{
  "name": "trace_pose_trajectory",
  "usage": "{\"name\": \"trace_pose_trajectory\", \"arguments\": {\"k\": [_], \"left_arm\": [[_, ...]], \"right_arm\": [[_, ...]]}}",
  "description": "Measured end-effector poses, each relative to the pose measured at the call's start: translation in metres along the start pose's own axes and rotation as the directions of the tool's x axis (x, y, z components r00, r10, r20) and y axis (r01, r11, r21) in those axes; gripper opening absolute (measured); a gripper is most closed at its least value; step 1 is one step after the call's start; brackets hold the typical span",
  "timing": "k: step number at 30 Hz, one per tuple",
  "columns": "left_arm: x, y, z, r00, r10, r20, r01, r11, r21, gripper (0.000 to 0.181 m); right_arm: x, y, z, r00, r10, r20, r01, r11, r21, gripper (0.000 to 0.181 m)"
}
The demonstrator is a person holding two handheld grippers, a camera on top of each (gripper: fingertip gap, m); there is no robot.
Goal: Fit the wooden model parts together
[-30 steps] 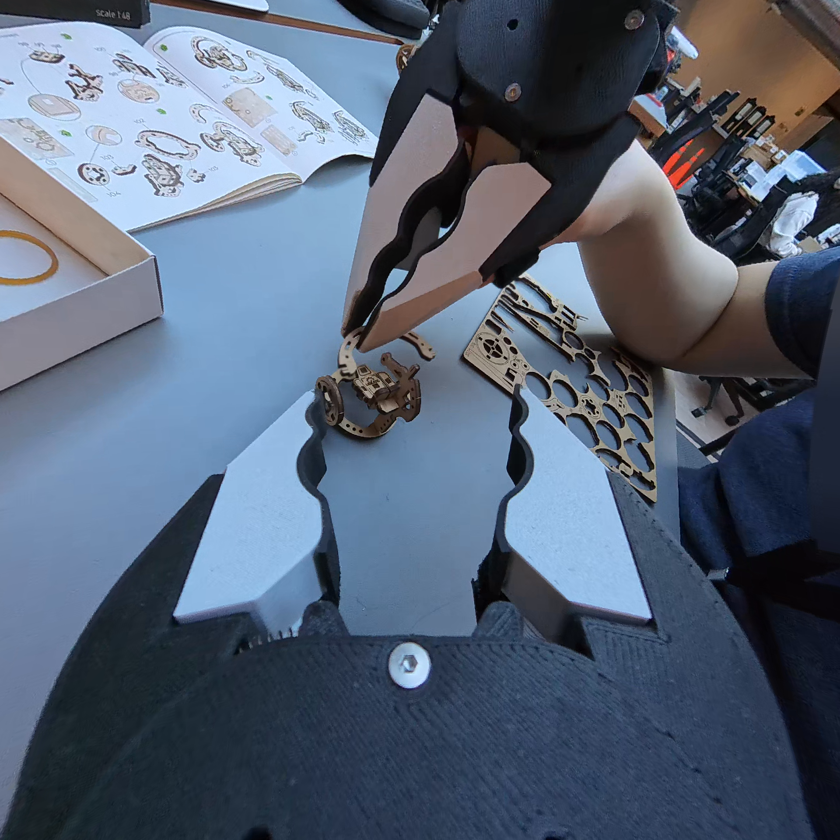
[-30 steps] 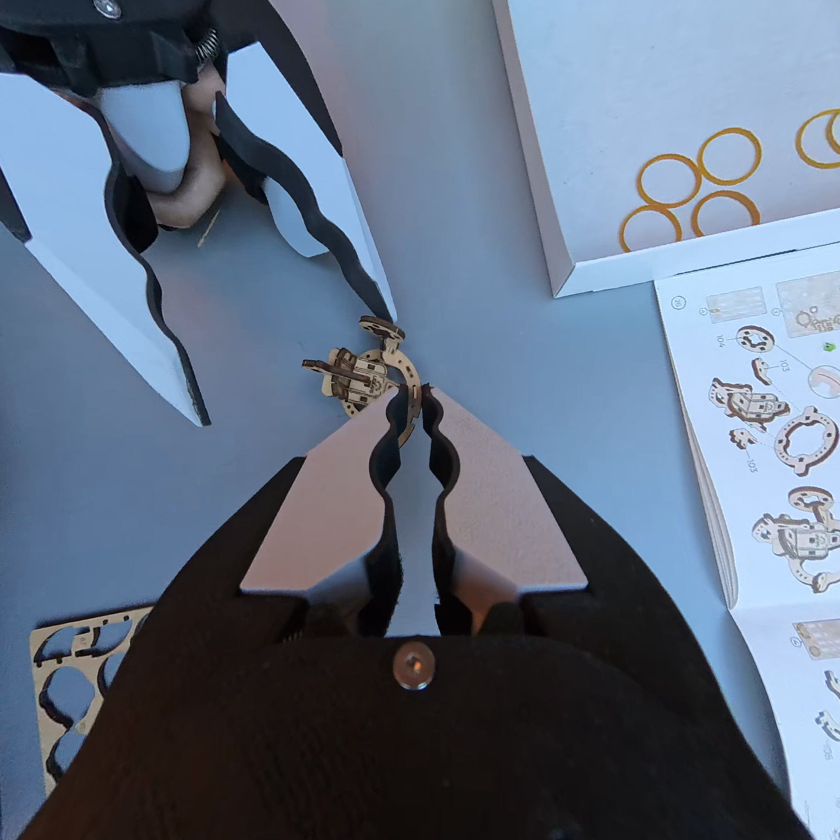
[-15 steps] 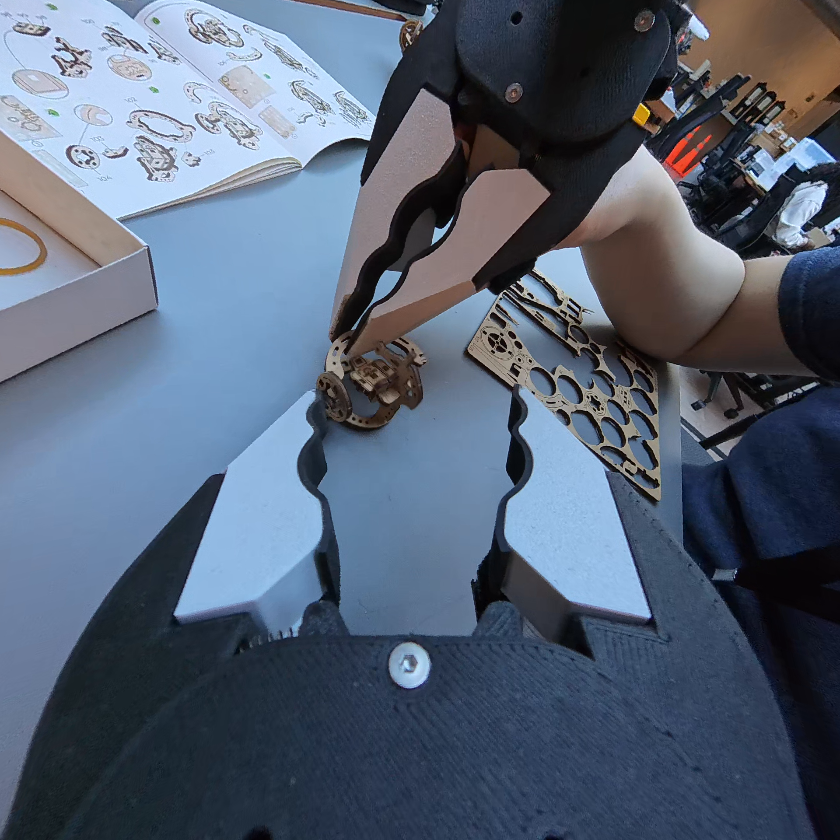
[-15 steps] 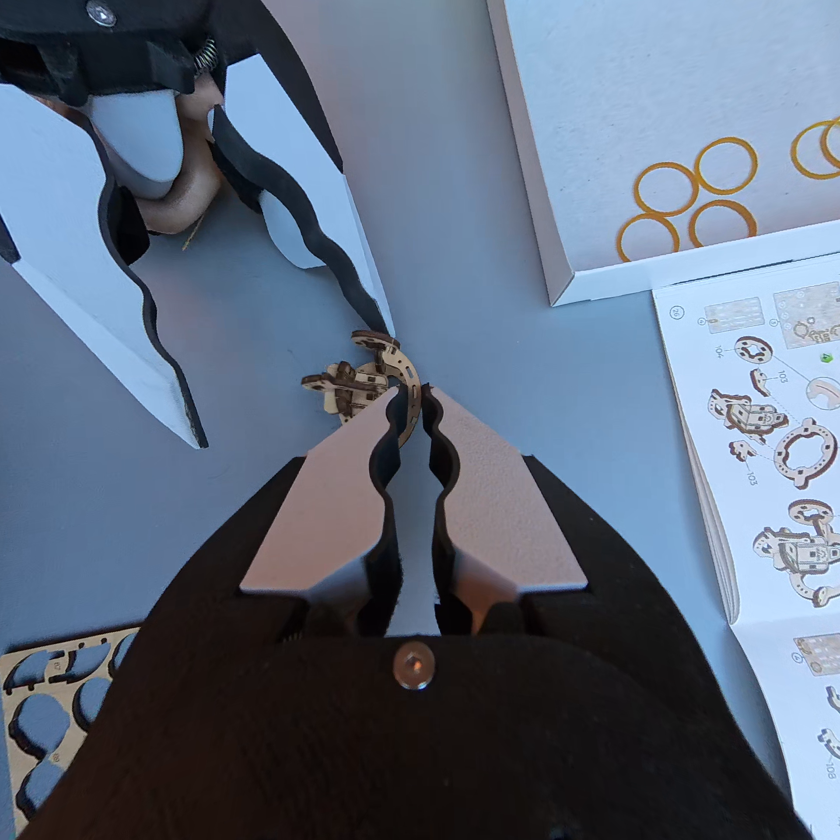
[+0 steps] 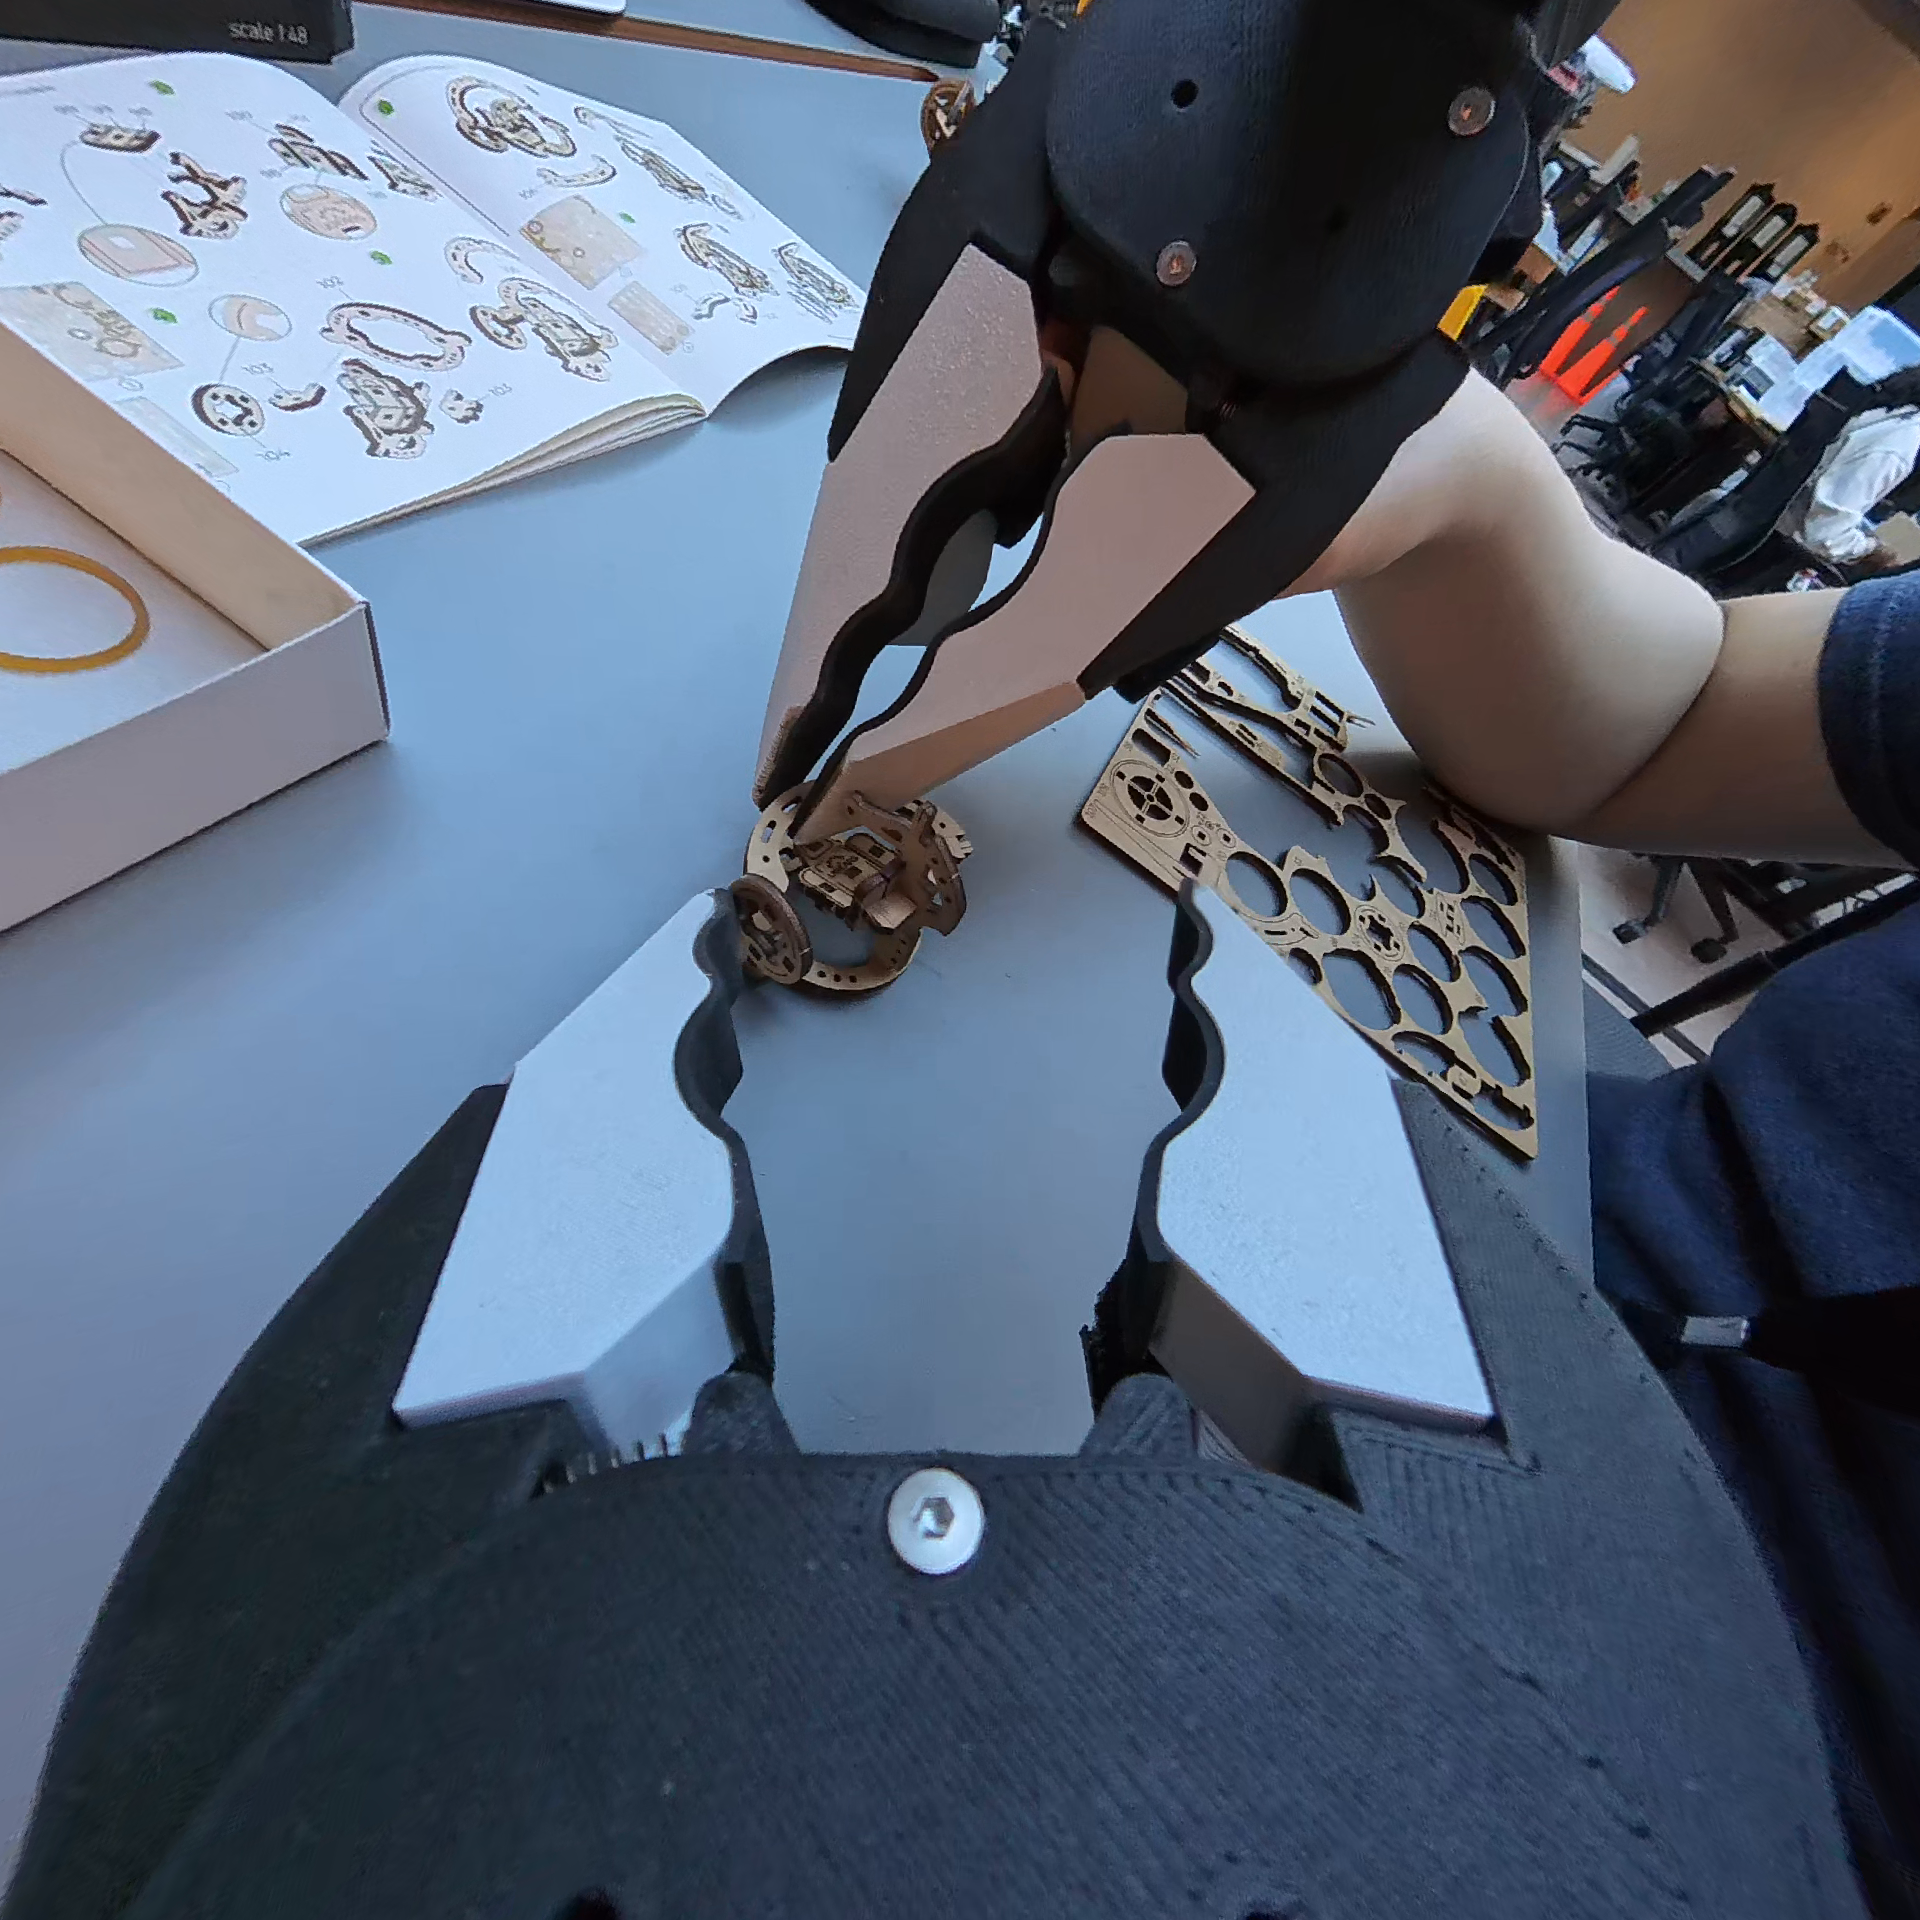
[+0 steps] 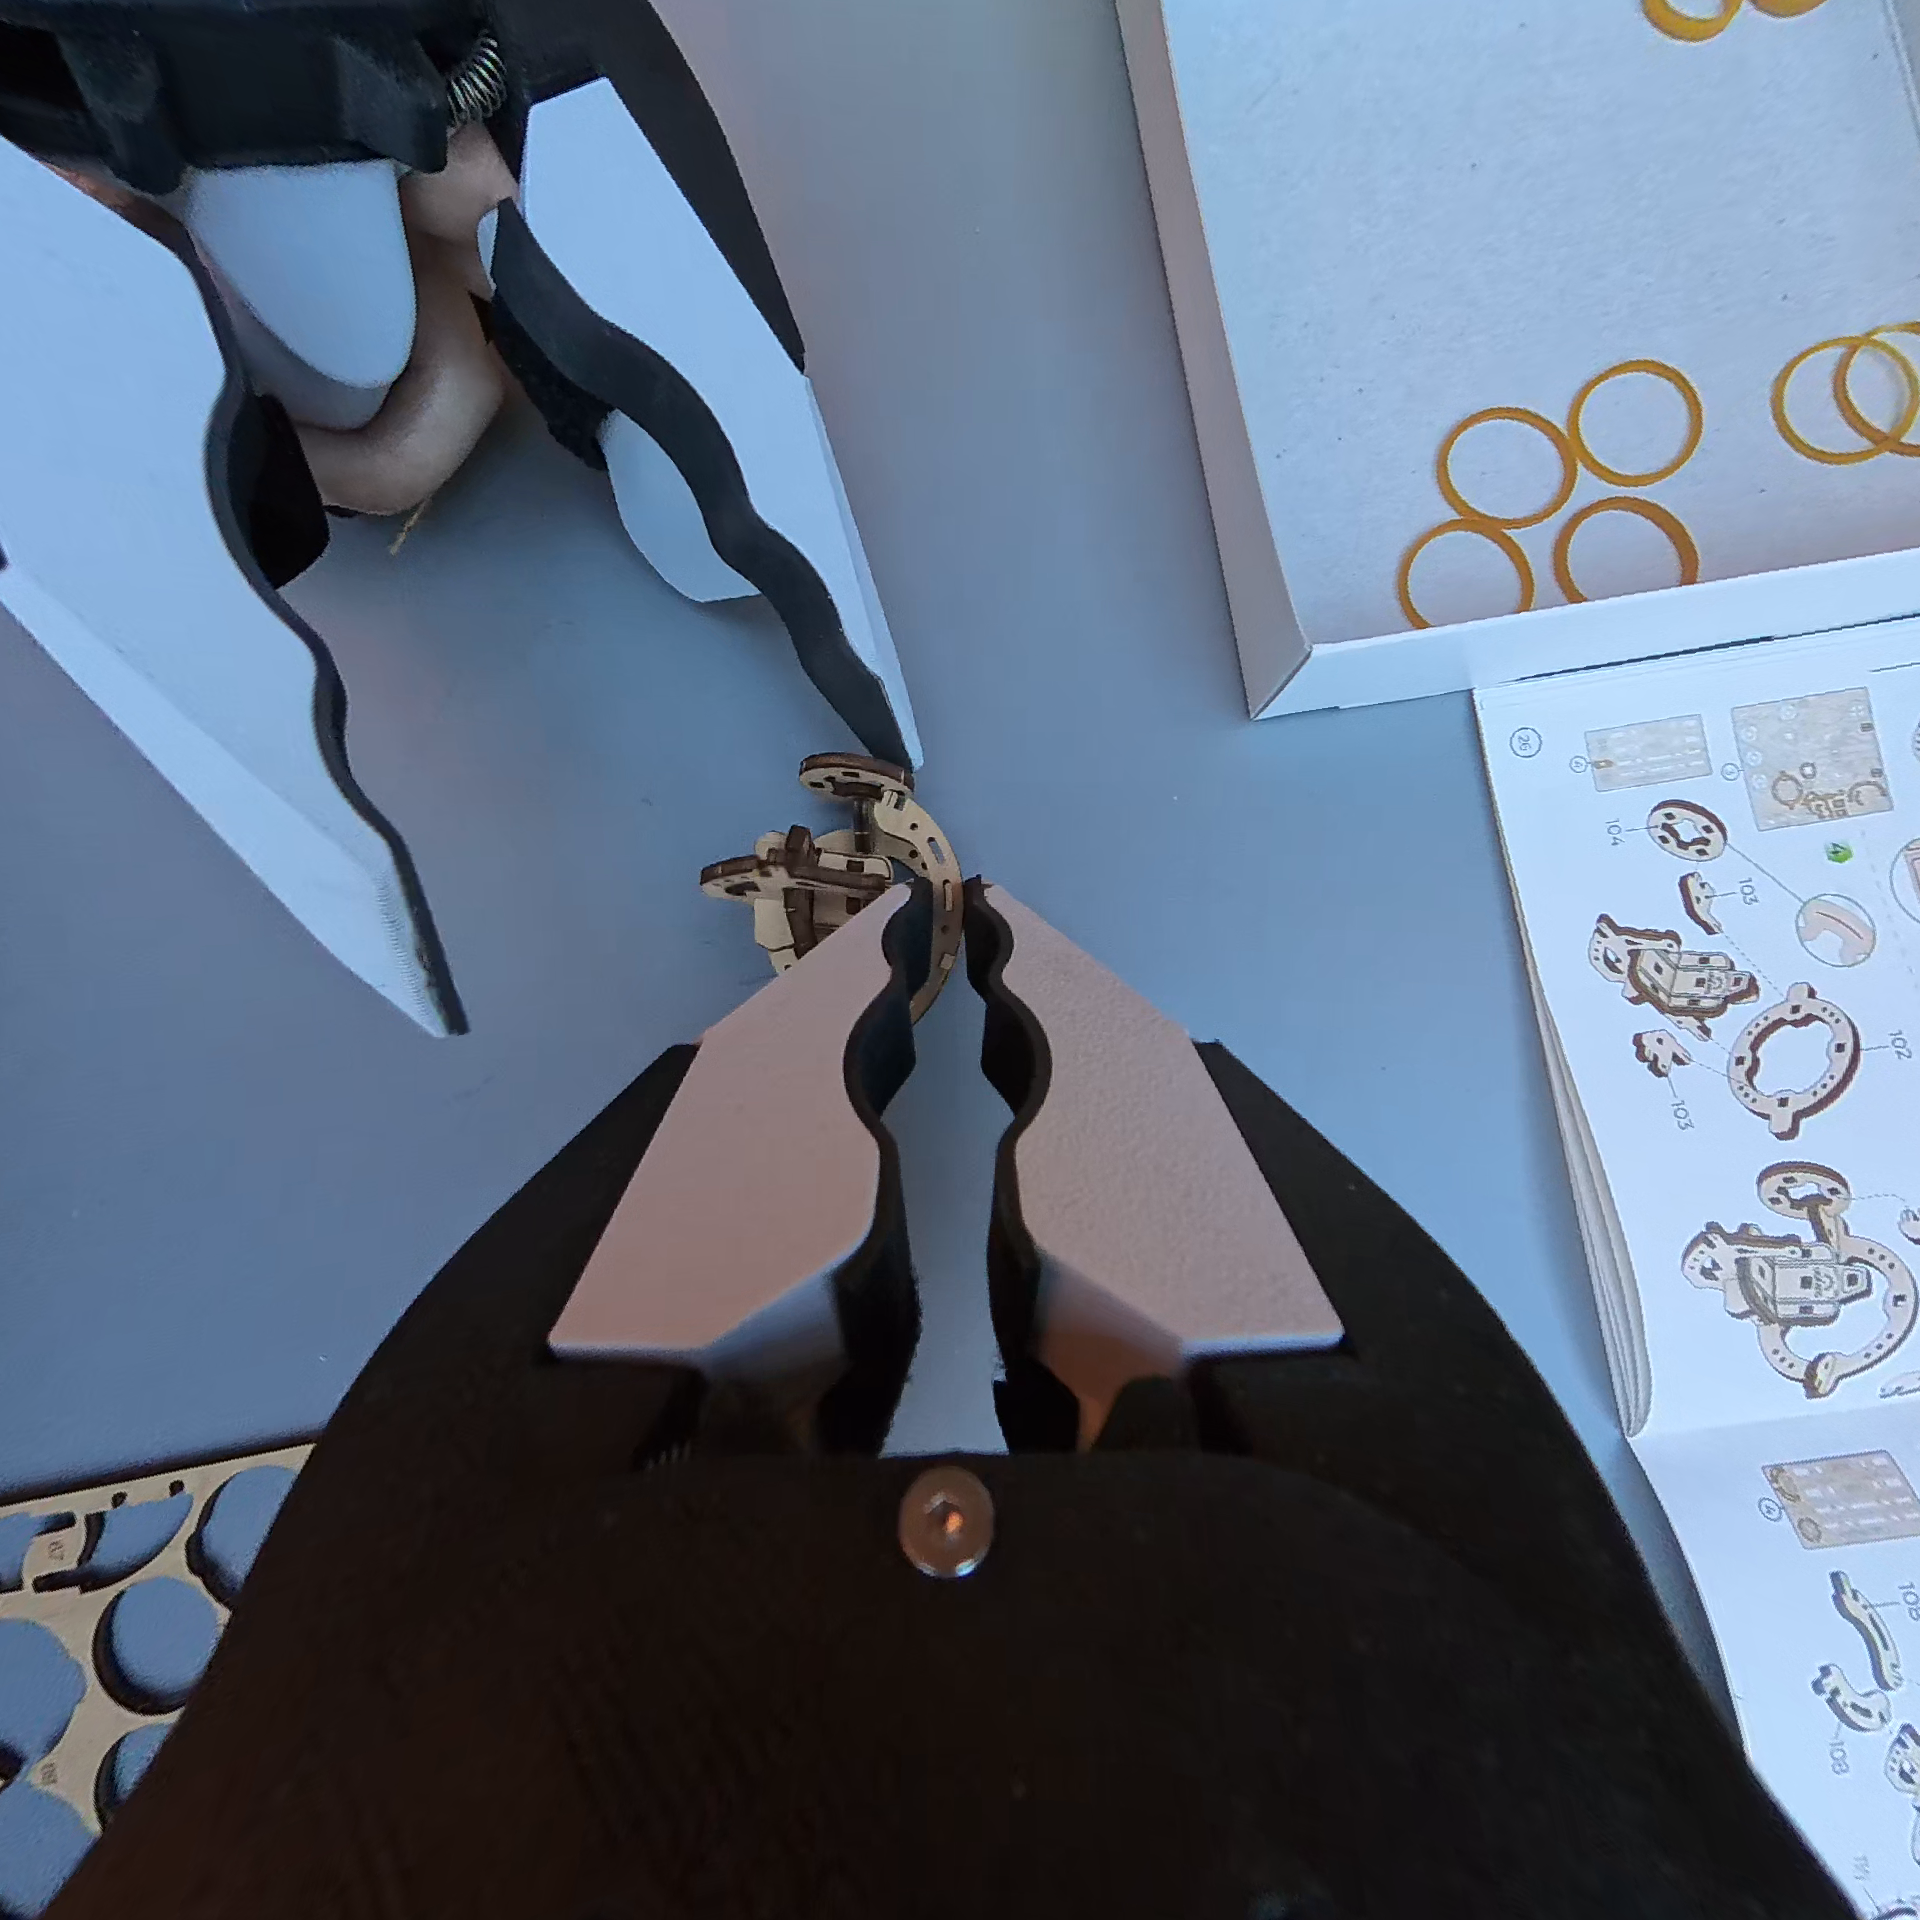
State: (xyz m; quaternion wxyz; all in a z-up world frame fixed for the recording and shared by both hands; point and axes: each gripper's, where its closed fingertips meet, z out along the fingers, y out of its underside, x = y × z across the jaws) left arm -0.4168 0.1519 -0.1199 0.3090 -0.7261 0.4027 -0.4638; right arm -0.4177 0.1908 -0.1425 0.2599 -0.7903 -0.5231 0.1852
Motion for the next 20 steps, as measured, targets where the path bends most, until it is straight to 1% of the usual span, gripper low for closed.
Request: {"name": "trace_pose_trajectory", "arguments": {"k": [14,17,20], "left_arm": [[0.0018,0.0015,0.0012,1.0,0.018,0.001,-0.018,1.0,-0.012,0.08],[0.0008,0.0035,0.0028,0.999,0.042,0.025,-0.041,0.999,-0.028,0.08],[-0.0019,0.005,0.0032,0.995,0.073,0.062,-0.07,0.997,-0.041,0.075]], "right_arm": [[-0.0007,-0.0004,-0.001,1.0,-0.011,-0.018,0.011,1.0,-0.003,0.005],[-0.0004,0.0006,0.0,0.999,0.007,-0.031,-0.008,1.0,-0.013,0.005],[-0.0008,0.0003,-0.0001,0.998,0.031,-0.046,-0.032,0.999,-0.019,0.005]]}}
